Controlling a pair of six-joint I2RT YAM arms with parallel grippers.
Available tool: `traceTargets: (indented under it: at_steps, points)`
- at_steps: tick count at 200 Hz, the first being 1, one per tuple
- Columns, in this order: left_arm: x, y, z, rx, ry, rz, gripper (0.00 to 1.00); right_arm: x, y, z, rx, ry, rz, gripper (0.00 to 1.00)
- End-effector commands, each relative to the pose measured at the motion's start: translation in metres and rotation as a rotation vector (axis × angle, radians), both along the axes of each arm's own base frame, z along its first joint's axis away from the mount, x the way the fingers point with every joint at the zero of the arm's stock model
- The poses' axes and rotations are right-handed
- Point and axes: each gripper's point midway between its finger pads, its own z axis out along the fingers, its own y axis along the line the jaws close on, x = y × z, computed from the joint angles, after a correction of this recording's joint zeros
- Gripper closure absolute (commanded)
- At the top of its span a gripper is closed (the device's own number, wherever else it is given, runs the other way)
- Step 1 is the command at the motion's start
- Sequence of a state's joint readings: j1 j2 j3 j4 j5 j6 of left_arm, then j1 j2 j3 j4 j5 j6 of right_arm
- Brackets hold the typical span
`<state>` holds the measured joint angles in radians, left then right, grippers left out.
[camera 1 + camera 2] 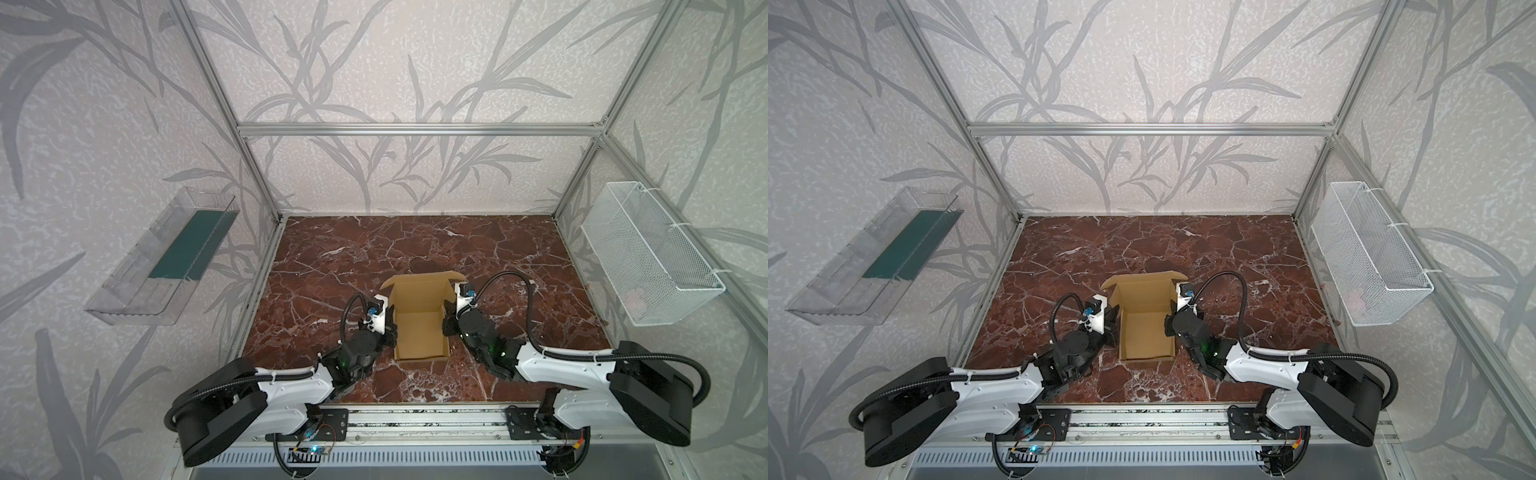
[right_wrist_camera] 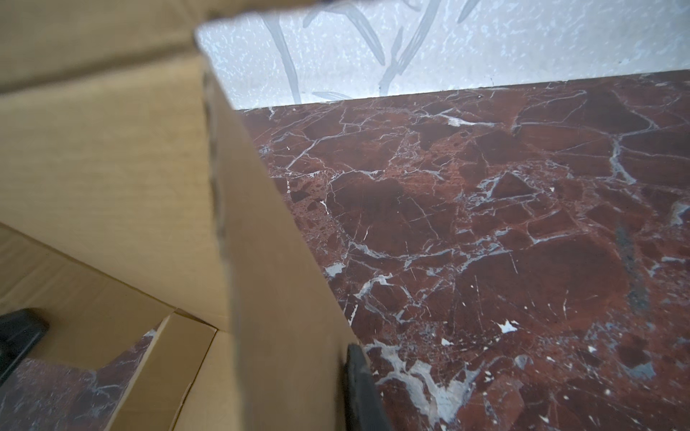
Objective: Assemble paper box
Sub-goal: Place the paper box at the center of the table.
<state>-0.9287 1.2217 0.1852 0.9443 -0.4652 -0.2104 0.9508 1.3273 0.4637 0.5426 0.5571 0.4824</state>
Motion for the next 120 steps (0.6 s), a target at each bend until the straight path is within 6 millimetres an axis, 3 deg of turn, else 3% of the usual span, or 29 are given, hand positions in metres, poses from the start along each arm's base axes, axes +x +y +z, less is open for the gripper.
traceTargets:
  at_steps: [1, 60, 120]
  points:
    - [0.005, 0.006, 0.009, -0.078, -0.052, 0.054, 1.00, 0.011, 0.007, 0.022, 0.050, -0.066, -0.035, 0.89]
    - [0.003, 0.001, -0.012, -0.103, -0.058, 0.044, 0.97, 0.013, 0.021, 0.012, 0.043, -0.061, -0.021, 0.87]
    - [-0.002, -0.013, -0.013, -0.079, -0.067, 0.034, 0.92, -0.001, 0.028, -0.003, 0.045, -0.033, 0.013, 0.87]
